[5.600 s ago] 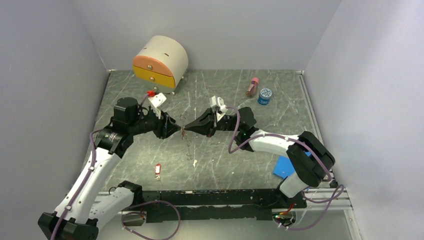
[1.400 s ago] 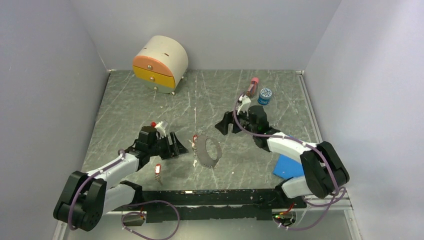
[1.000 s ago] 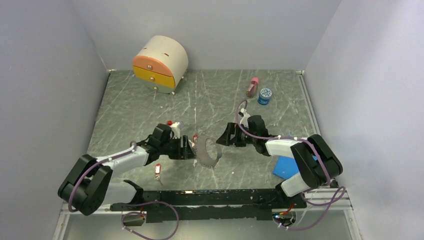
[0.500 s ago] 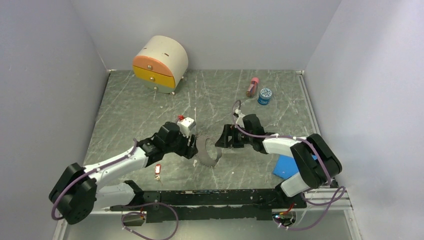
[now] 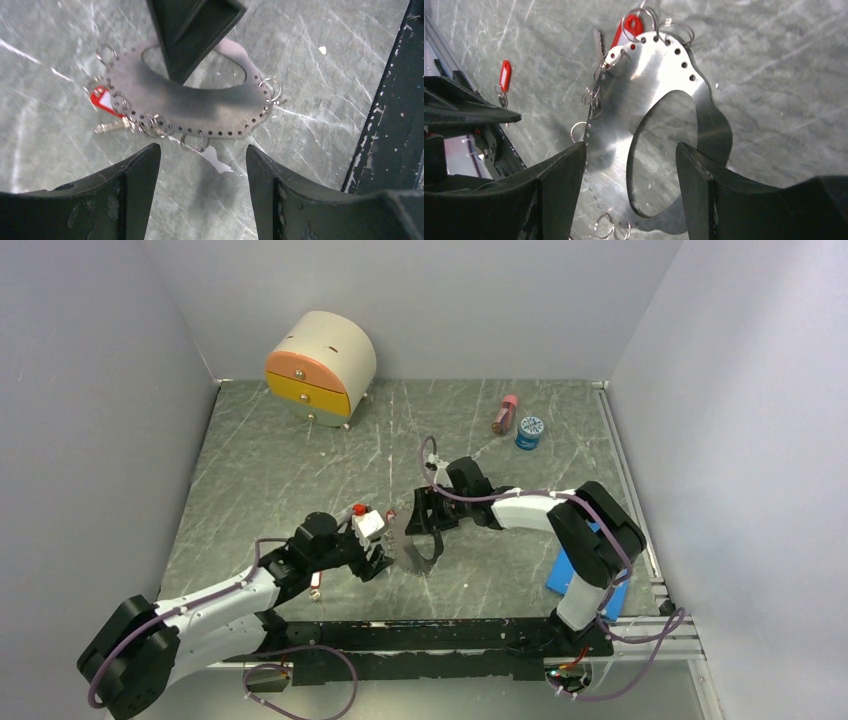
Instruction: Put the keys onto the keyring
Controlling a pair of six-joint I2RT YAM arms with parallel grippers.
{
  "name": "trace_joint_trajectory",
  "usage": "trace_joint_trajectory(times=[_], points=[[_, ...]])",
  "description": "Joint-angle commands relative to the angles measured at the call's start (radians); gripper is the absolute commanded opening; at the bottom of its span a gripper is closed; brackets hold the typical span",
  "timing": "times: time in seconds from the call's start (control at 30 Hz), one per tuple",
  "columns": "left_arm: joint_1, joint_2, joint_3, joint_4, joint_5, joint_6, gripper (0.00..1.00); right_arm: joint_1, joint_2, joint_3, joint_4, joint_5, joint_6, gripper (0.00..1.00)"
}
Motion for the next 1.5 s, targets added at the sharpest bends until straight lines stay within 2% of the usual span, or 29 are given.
trace_joint_trajectory(times=[0.0,0.37,0.6,0.73,0.9,1.07,1.3,1.47], points=[[-0.003,-0.043,-0.018,0.168,0.036,0.127,0.68,-0.002,0.043,0.002,-0.012,-0.043,0.019,0.7],[-0.003,-0.036,-0.052,0.194,0.081,0.261,0.65,-0.044,-0.06,-0.115,-0.144,0.076,0.026,0.69],[-0.008,0.057,0.003,0.152,0.161,0.352,0.59,-0.11,-0.109,-0.132,-0.251,0.132,0.007,0.71],[-0.046,0.13,0.031,0.147,0.16,0.4,0.59,-0.131,-0.165,-0.139,-0.257,0.1,-0.015,0.72],[-0.15,0.252,0.032,0.266,0.063,0.393,0.57,-0.13,-0.257,-0.141,-0.195,0.005,-0.02,0.76],[-0.272,0.404,0.031,0.449,-0.131,0.354,0.55,-0.132,-0.327,-0.131,-0.182,0.006,-0.012,0.79],[-0.409,0.638,0.1,0.563,-0.443,0.359,0.51,-0.152,-0.348,-0.133,-0.182,0.005,-0.025,0.8],[-0.427,0.683,0.101,0.579,-0.495,0.337,0.47,-0.171,-0.352,-0.142,-0.179,-0.007,-0.027,0.8]])
